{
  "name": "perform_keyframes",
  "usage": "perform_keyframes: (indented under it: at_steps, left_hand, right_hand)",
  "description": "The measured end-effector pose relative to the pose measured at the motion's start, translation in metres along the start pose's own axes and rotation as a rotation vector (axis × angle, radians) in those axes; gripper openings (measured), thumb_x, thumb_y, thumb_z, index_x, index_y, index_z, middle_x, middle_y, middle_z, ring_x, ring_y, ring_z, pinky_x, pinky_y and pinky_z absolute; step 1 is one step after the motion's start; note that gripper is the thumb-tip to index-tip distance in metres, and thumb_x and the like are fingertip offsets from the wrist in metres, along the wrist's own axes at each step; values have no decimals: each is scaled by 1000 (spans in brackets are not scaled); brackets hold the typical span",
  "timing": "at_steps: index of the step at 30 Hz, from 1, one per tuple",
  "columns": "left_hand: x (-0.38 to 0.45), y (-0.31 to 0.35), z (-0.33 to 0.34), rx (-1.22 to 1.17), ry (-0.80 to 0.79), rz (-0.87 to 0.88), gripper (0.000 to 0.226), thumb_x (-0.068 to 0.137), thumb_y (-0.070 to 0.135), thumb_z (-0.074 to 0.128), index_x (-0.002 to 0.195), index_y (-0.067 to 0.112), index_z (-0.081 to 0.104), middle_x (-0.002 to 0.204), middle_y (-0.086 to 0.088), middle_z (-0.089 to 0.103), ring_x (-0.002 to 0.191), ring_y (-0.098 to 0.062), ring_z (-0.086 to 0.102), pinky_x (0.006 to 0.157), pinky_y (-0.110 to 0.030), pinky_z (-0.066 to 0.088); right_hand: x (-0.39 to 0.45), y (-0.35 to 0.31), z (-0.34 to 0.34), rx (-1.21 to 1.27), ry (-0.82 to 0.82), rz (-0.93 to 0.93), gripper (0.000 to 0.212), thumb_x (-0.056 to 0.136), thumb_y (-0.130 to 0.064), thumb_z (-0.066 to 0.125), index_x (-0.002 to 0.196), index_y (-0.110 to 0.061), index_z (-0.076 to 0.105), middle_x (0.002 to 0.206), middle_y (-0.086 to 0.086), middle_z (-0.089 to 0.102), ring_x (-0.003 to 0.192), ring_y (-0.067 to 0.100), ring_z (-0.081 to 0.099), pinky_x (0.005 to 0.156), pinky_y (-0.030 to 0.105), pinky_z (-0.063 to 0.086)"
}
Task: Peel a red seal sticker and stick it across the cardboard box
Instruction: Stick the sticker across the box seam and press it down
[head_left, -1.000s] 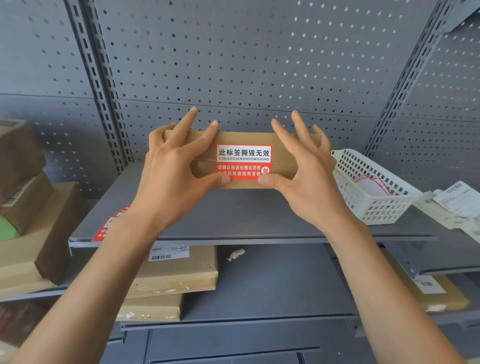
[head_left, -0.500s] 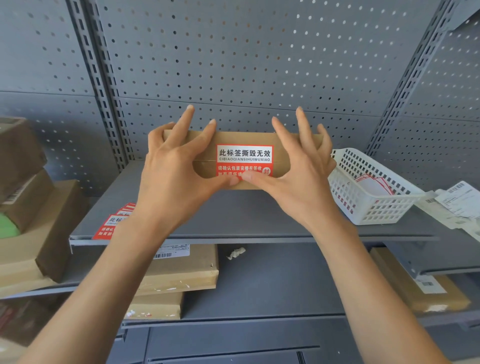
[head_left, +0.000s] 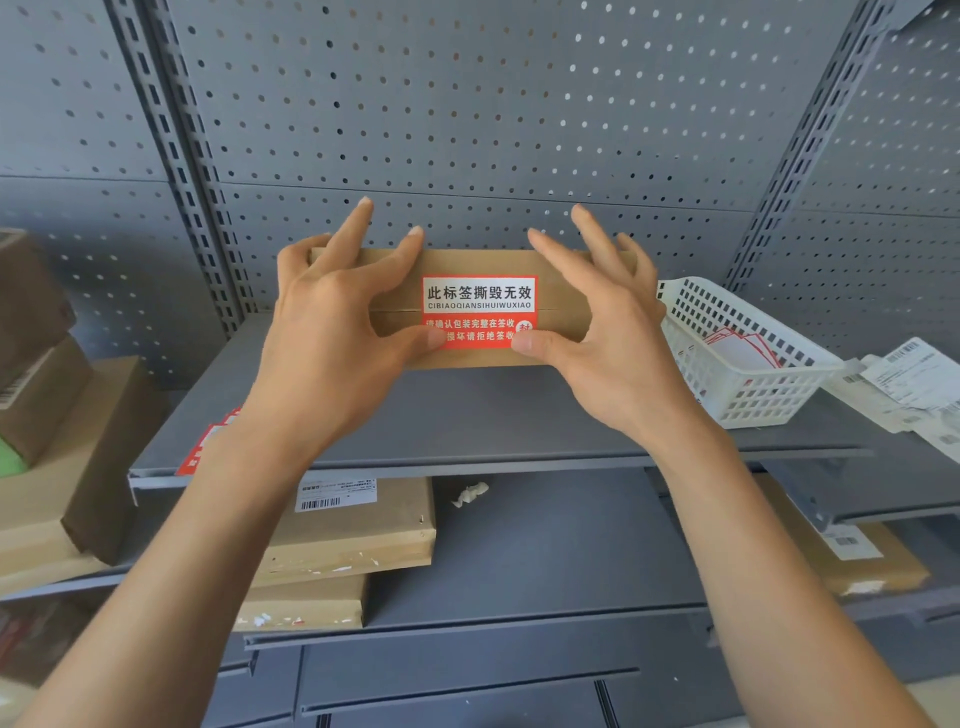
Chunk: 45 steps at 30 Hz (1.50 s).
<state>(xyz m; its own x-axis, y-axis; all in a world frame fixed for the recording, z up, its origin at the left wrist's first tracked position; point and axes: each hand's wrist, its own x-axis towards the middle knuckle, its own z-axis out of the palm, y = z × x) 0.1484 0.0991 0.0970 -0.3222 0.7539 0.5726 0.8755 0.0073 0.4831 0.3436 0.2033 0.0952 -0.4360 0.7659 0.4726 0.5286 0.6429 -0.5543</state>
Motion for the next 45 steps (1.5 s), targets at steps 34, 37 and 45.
perform_keyframes:
  at_steps: [34,37,45]
  left_hand:
    - [-4,-5,8,-104,61,-5,47,102,21,61,143,44,53,171,3,15,145,-32,22,115,-49,23]
    - [-4,-7,9,-92,62,4,46,105,17,55,143,44,53,172,2,14,146,-31,21,112,-45,20]
    - [-9,8,26,-184,256,-111,47,92,64,54,130,39,67,167,7,28,144,-25,31,115,-50,31]
  right_hand:
    - [-3,-8,4,107,128,44,58,90,-24,76,143,-38,56,169,-9,24,155,20,14,122,60,16]
    - [-5,-7,1,103,112,23,55,96,-14,68,144,-38,55,169,-10,24,156,19,12,123,60,14]
    - [-7,-27,35,-180,302,93,84,85,-82,35,156,-38,36,173,-2,5,154,35,11,112,60,19]
